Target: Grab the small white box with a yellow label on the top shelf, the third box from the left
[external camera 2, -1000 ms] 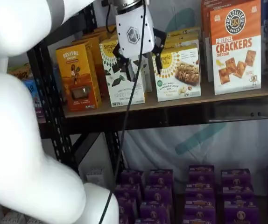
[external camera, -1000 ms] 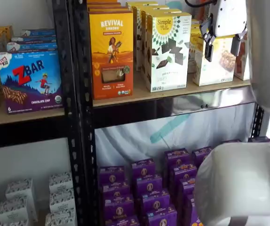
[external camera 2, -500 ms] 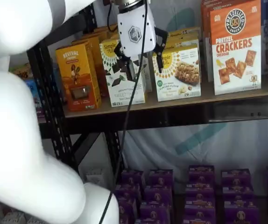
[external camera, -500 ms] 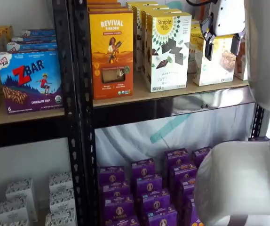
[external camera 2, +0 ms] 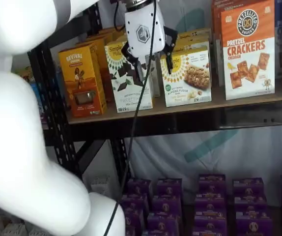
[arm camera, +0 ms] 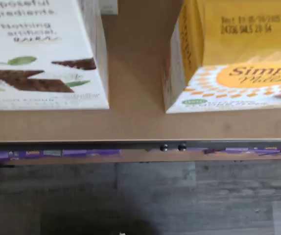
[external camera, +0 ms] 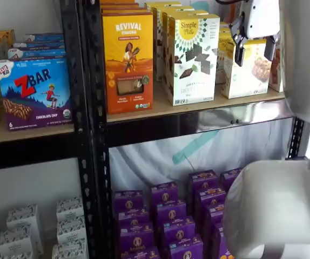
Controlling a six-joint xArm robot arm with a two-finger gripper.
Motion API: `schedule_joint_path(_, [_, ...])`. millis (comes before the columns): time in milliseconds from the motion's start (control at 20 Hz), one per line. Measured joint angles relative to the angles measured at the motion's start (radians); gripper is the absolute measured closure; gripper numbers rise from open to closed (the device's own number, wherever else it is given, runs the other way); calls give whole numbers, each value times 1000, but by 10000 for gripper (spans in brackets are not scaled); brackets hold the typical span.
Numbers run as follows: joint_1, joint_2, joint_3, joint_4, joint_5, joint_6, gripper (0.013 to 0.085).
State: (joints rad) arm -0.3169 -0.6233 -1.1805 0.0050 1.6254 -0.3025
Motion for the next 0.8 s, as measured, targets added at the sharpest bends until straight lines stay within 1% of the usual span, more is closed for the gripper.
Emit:
schedule_joint_path(150, [-5, 8, -6, 2, -18, -4, 130])
schedule_joint_path(550, [-30, 63, -60, 14, -60, -25, 130])
schedule_joint_path(800, [-38, 91, -92, 28, -53, -33, 130])
